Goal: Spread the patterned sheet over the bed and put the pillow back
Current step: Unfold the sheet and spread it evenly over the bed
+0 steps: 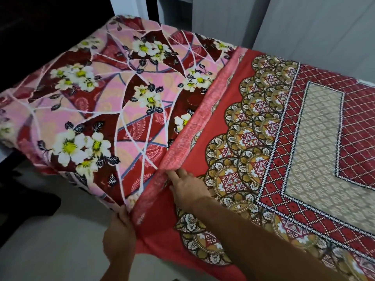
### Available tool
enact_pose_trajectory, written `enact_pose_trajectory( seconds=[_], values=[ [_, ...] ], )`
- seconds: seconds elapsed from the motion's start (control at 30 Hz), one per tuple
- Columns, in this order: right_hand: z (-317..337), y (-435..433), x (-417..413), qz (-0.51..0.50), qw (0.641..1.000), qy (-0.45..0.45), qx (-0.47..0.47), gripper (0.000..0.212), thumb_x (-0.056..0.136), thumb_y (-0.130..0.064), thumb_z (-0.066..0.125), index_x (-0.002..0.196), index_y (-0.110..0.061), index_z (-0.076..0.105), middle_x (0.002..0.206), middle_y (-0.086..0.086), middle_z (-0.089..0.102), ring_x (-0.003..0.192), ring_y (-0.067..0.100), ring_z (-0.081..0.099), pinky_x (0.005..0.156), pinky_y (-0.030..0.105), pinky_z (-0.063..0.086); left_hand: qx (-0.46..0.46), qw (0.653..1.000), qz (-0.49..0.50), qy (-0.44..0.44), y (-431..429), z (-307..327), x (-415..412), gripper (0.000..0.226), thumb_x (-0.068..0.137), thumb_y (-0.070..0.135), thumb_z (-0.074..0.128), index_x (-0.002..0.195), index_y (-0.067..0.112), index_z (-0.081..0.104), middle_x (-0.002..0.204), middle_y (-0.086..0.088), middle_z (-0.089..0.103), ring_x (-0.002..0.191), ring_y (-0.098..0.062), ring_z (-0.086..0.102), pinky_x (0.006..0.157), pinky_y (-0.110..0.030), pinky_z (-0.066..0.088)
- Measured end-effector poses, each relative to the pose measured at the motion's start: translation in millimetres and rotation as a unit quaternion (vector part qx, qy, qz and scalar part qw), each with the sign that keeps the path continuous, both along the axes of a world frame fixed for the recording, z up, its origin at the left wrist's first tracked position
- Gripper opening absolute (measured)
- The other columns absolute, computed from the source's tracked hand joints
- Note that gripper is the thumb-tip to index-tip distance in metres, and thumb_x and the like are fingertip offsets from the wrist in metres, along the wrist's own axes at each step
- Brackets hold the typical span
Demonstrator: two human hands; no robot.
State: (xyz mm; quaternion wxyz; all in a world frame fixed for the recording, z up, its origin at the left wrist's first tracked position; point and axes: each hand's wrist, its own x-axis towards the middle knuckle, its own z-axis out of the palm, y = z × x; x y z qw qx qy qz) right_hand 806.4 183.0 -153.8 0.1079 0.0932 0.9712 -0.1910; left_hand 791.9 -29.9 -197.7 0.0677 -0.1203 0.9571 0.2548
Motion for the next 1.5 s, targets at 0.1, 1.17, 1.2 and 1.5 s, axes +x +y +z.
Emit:
enact_pose_trajectory(
  seconds=[0.1, 1.17, 1.2, 1.5],
  values=[
    [6.3, 8.1, 25.0, 0.028, 0.995, 0.1, -0.008, 0.052, 0.1, -0.033, 0.048, 0.15, -0.024, 0.035, 0.134, 0.008, 0.051, 0.116, 0.03, 0.053, 0.098, 0.049, 0.048, -0.046, 0.998, 0.052, 0.005, 1.6, -3.7, -4.0, 0.06, 0.104, 0.054, 0.023, 0.114, 0.003, 0.054, 0.1, -0.036, 0.062, 0.091, -0.054, 0.061, 0.079, -0.054, 0.047],
    [-12.5, 172.8, 411.6, -0.466, 0.875, 0.013, 0.129, 0.066, 0.103, -0.052, 0.015, 0.16, -0.021, 0.024, 0.171, 0.002, 0.002, 0.156, 0.019, -0.008, 0.126, 0.05, -0.001, -0.198, 0.803, -0.546, 0.133, 147.9, 0.0, 93.3, 0.077, 0.098, 0.065, 0.017, 0.16, 0.02, 0.021, 0.167, -0.01, 0.01, 0.155, -0.029, 0.004, 0.123, -0.055, 0.006],
    [-14.7, 173.4, 412.2, -0.458, 0.882, -0.012, 0.113, 0.07, 0.103, -0.056, 0.008, 0.163, -0.021, 0.012, 0.17, 0.002, -0.011, 0.154, 0.018, -0.019, 0.125, 0.05, -0.005, -0.204, 0.809, -0.535, 0.132, 150.6, 2.5, 95.6, 0.078, 0.098, 0.065, 0.016, 0.159, 0.017, 0.024, 0.166, -0.013, 0.013, 0.154, -0.032, 0.006, 0.122, -0.057, 0.008],
    [-13.7, 33.7, 338.7, -0.071, 0.994, 0.088, -0.013, 0.059, 0.103, -0.055, 0.041, 0.153, -0.023, 0.043, 0.164, 0.01, 0.029, 0.157, 0.024, 0.003, 0.123, 0.054, -0.005, -0.053, 0.763, -0.625, 0.159, 267.2, 36.3, 190.3, 0.072, 0.101, 0.06, 0.015, 0.161, 0.021, 0.008, 0.168, -0.007, -0.001, 0.155, -0.023, -0.008, 0.124, -0.052, 0.003]
  ],
)
